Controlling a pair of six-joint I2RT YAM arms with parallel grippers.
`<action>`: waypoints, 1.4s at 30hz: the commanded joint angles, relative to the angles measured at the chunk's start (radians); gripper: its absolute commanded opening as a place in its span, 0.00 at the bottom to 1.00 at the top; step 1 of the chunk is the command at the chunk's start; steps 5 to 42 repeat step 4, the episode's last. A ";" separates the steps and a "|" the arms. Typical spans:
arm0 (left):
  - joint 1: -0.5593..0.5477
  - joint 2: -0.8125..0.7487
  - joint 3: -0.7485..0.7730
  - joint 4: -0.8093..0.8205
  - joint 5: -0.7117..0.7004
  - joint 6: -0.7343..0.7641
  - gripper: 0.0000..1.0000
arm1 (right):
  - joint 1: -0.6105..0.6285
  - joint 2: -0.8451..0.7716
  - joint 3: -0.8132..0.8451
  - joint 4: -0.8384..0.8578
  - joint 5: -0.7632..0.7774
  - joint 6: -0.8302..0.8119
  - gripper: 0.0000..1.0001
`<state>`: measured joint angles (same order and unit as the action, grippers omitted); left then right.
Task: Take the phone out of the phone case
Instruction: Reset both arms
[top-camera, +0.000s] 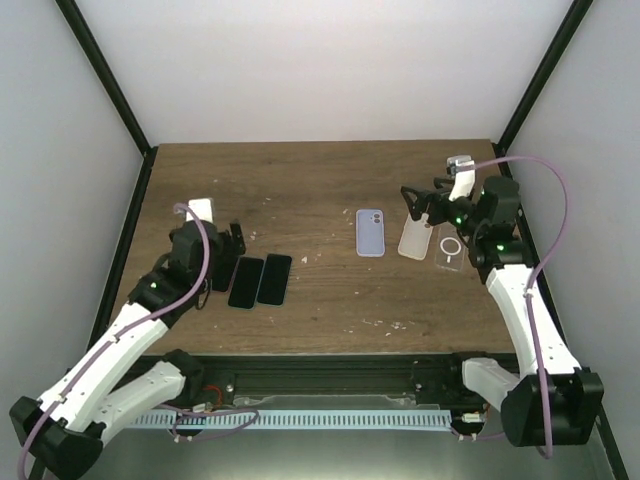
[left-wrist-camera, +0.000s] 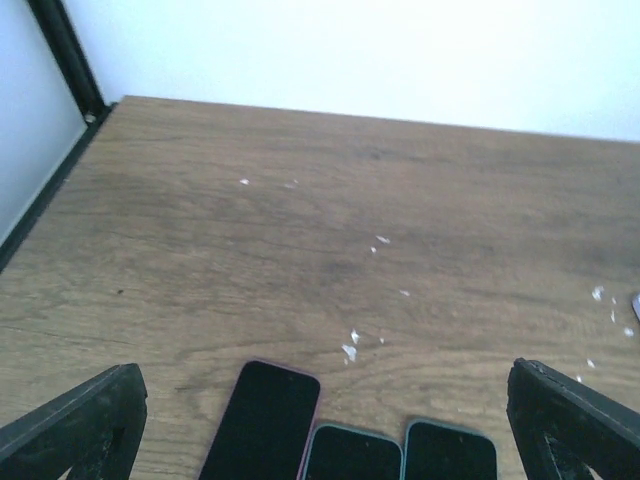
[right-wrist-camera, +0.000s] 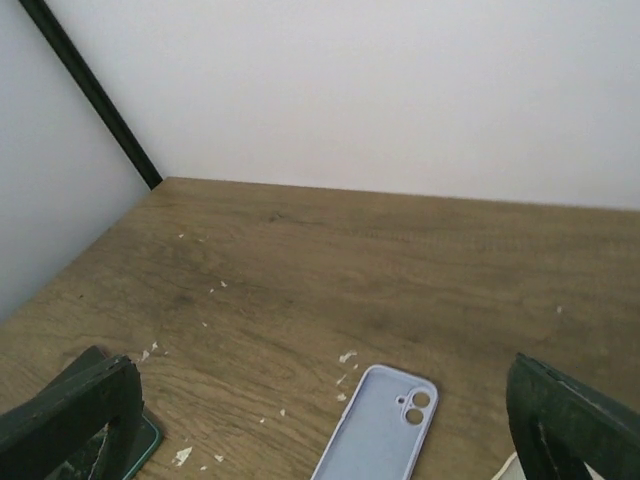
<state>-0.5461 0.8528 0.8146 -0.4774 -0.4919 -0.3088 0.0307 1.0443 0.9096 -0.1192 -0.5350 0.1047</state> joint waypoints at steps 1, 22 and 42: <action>0.006 -0.045 0.000 0.030 -0.127 -0.069 1.00 | -0.010 0.001 0.014 0.026 0.004 0.109 1.00; 0.006 -0.061 -0.002 0.040 -0.160 -0.082 1.00 | -0.009 0.009 0.041 0.007 0.025 0.138 1.00; 0.006 -0.061 -0.002 0.040 -0.160 -0.082 1.00 | -0.009 0.009 0.041 0.007 0.025 0.138 1.00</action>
